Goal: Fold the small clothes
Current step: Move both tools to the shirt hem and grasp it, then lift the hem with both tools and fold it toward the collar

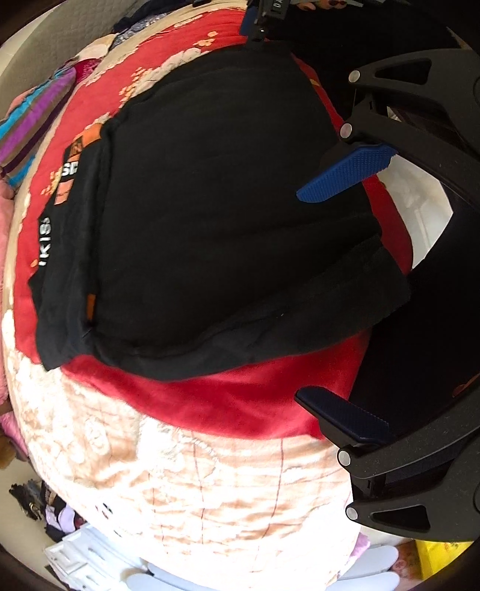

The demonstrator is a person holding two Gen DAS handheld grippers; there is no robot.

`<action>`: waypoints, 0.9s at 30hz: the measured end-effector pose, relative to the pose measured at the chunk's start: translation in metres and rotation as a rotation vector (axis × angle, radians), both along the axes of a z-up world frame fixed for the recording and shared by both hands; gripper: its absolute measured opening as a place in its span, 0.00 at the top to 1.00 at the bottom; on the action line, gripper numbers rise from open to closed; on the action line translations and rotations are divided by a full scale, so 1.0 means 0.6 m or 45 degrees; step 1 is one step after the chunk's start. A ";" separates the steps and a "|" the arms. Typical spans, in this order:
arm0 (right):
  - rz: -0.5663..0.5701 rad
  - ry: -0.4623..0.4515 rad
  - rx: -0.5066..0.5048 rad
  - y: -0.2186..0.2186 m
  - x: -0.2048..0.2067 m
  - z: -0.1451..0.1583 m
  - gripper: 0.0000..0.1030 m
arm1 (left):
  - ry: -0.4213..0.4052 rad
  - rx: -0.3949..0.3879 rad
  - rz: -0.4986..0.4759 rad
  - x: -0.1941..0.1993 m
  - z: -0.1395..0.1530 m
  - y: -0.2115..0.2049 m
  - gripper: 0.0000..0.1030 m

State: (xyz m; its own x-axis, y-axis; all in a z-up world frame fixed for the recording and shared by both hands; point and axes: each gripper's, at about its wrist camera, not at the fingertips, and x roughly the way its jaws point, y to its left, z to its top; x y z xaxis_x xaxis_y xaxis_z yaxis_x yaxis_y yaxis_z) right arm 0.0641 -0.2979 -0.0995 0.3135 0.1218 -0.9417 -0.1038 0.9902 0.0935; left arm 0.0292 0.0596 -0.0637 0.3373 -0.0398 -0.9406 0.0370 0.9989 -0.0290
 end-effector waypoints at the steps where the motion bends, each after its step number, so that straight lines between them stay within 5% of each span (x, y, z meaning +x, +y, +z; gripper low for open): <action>1: -0.003 0.013 -0.009 0.000 0.001 -0.004 0.05 | 0.014 -0.004 -0.013 0.001 -0.004 -0.003 0.10; 5: -0.004 0.100 -0.012 -0.004 0.004 -0.026 0.14 | 0.070 -0.072 -0.050 0.003 -0.020 -0.014 0.19; 6: -0.003 0.125 0.015 -0.006 0.005 -0.031 0.33 | 0.075 -0.065 -0.057 0.002 -0.022 -0.018 0.24; 8: -0.011 0.142 0.050 -0.013 0.005 -0.034 0.42 | 0.082 -0.059 -0.079 0.001 -0.025 -0.024 0.35; 13: -0.023 0.101 0.091 -0.031 -0.002 -0.016 0.86 | 0.110 -0.094 -0.071 0.004 -0.036 -0.022 0.69; 16: -0.039 0.065 0.159 -0.045 -0.006 -0.001 0.90 | 0.097 -0.167 -0.052 0.003 -0.032 -0.010 0.86; 19: -0.029 0.043 0.178 -0.049 -0.012 0.010 0.90 | 0.065 -0.226 -0.040 -0.003 -0.021 0.003 0.93; 27: 0.017 0.040 0.133 -0.037 -0.025 0.019 0.90 | 0.050 -0.203 -0.053 -0.003 -0.012 0.000 0.92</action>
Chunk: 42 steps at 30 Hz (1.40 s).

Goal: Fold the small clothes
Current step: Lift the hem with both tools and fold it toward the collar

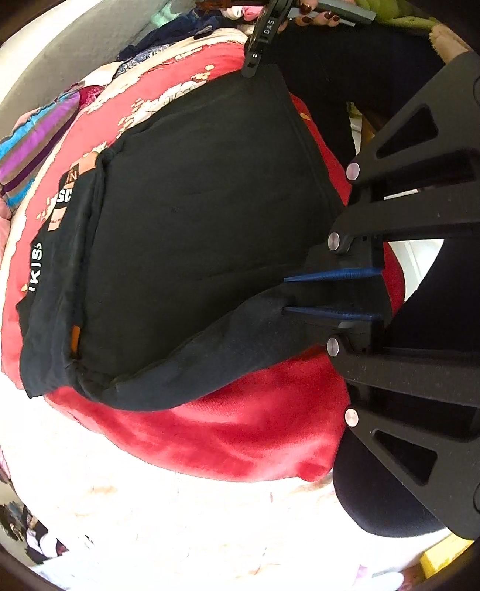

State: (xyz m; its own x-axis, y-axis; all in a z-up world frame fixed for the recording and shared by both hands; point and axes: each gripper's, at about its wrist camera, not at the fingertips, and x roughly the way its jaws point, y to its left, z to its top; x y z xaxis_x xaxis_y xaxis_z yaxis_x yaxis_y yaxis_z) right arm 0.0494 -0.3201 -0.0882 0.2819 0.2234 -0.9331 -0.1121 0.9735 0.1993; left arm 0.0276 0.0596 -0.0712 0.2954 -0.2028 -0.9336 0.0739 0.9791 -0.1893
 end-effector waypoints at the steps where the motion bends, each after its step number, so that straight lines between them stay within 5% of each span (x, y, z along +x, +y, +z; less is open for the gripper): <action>1: 0.013 0.013 -0.006 0.003 -0.001 -0.002 0.89 | 0.009 0.009 0.000 -0.002 -0.003 0.003 0.90; 5: 0.022 0.076 -0.025 0.012 0.000 -0.025 0.86 | 0.037 0.048 -0.022 0.003 -0.013 -0.012 0.83; 7: 0.009 0.113 -0.030 0.011 0.004 -0.036 0.75 | 0.046 0.056 -0.032 0.006 -0.018 -0.017 0.83; 10: 0.020 0.127 -0.005 0.011 0.004 -0.041 0.81 | 0.048 0.035 -0.039 0.008 -0.021 -0.018 0.88; 12: 0.041 0.102 0.042 0.011 0.000 -0.031 0.92 | 0.026 0.001 -0.027 0.007 -0.016 -0.013 0.94; 24: 0.030 -0.217 0.416 -0.015 0.033 0.089 0.93 | -0.188 -0.317 0.110 0.004 0.052 0.060 0.96; 29: -0.017 -0.254 0.448 -0.027 0.066 0.092 0.93 | -0.194 -0.334 0.150 0.011 0.054 0.069 0.96; 33: -0.035 -0.228 0.402 -0.028 0.080 0.076 0.93 | -0.131 -0.251 0.133 0.011 0.042 0.055 0.94; 35: -0.026 -0.213 0.396 -0.025 0.080 0.066 0.93 | -0.094 -0.227 0.111 0.010 0.034 0.045 0.92; 42: -0.001 -0.178 0.380 -0.018 0.060 0.041 0.93 | 0.003 -0.126 0.073 -0.004 0.007 0.021 0.55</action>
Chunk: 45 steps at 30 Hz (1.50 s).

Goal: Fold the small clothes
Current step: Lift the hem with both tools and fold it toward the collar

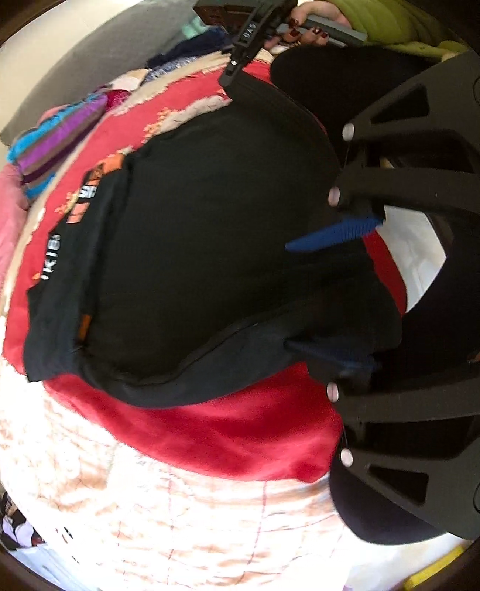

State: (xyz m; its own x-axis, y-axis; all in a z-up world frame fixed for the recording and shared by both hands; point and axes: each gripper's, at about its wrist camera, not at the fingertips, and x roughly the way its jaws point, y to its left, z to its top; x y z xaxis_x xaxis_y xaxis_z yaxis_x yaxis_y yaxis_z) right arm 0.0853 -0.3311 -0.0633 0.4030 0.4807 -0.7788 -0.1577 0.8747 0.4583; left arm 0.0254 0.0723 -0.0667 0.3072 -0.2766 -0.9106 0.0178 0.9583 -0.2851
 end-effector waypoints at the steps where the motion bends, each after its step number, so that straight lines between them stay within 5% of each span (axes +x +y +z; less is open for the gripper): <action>1: 0.004 0.006 0.002 0.001 -0.003 -0.003 0.93 | 0.017 0.019 -0.004 -0.001 -0.005 -0.003 0.54; 5: 0.016 0.044 0.013 0.004 -0.009 -0.021 0.93 | 0.069 0.103 -0.017 0.000 -0.021 -0.014 0.55; 7: 0.012 0.054 0.035 0.002 -0.009 -0.025 0.93 | 0.038 0.085 -0.030 -0.002 -0.014 -0.015 0.98; 15: -0.016 -0.020 0.146 -0.018 0.007 0.006 0.93 | -0.208 -0.161 0.067 0.005 0.066 0.034 0.97; 24: -0.091 -0.132 0.262 -0.041 0.077 0.058 0.93 | -0.356 -0.420 0.288 0.069 0.114 0.108 0.97; 32: -0.167 -0.233 0.279 -0.048 0.172 0.080 1.00 | -0.417 -0.507 0.414 0.151 0.122 0.142 0.97; 38: -0.156 -0.146 0.244 -0.049 0.205 0.055 1.00 | -0.398 -0.528 0.446 0.221 0.099 0.142 0.97; 39: -0.129 -0.137 0.220 -0.046 0.201 0.049 0.97 | -0.396 -0.539 0.447 0.228 0.094 0.142 0.97; 43: -0.023 -0.082 0.011 -0.029 0.188 0.007 0.58 | -0.403 -0.537 0.441 0.241 0.085 0.139 0.97; 45: 0.060 -0.081 -0.048 -0.007 0.188 -0.003 0.57 | -0.405 -0.535 0.438 0.241 0.079 0.139 0.97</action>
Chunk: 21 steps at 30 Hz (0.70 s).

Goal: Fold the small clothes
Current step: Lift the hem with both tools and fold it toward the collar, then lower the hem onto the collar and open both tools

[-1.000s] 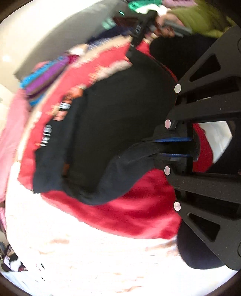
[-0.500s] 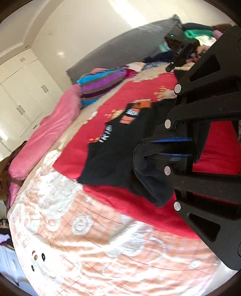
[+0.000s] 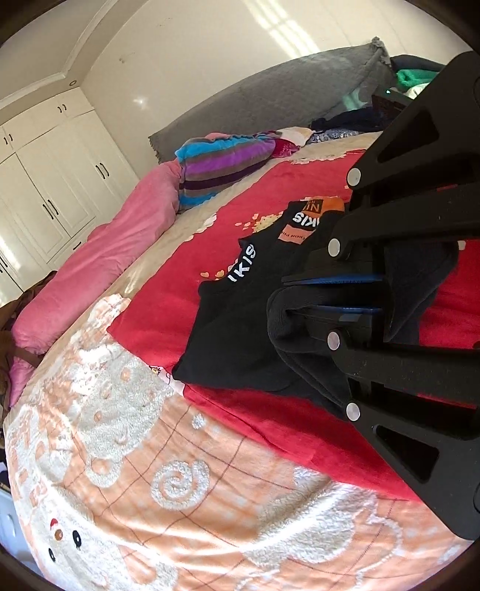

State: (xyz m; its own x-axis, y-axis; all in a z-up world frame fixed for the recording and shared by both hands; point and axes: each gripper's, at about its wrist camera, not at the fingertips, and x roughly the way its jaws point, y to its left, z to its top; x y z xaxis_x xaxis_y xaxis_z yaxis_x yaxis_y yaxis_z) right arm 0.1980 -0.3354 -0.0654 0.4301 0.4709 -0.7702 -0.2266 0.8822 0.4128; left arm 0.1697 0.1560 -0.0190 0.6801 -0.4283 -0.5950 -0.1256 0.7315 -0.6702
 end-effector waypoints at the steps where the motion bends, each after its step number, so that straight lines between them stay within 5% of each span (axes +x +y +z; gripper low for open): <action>1: 0.036 -0.011 -0.024 0.010 -0.001 -0.001 0.53 | 0.001 0.000 -0.004 -0.001 -0.003 0.001 0.97; 4: 0.151 -0.047 -0.101 0.055 -0.002 -0.003 0.36 | 0.007 -0.009 -0.003 -0.006 -0.010 0.008 0.97; 9: 0.260 -0.061 -0.251 0.108 0.002 -0.023 0.35 | 0.012 -0.027 0.004 -0.009 -0.019 0.016 0.97; 11: 0.307 -0.079 -0.298 0.122 0.001 -0.031 0.50 | 0.017 -0.032 0.005 -0.007 -0.023 0.017 0.97; 12: 0.335 -0.090 -0.315 0.129 0.000 -0.033 0.81 | 0.017 -0.031 0.003 -0.007 -0.024 0.017 0.97; 13: 0.353 -0.108 -0.334 0.134 -0.003 -0.035 0.93 | 0.018 -0.031 0.003 -0.006 -0.025 0.018 0.97; 17: 0.295 -0.164 -0.198 0.109 -0.003 -0.006 0.93 | 0.008 -0.054 0.018 -0.007 -0.026 0.027 0.97; 21: 0.124 -0.270 0.136 0.039 0.024 0.061 0.94 | -0.027 -0.096 0.060 -0.005 -0.016 0.049 0.97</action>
State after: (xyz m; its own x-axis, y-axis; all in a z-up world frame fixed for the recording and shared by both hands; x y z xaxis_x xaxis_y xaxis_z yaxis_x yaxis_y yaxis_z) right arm 0.2125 -0.3121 -0.0287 0.5253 0.5921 -0.6112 -0.3997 0.8058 0.4370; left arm 0.1666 0.1853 -0.0286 0.7126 -0.4385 -0.5477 -0.1442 0.6725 -0.7259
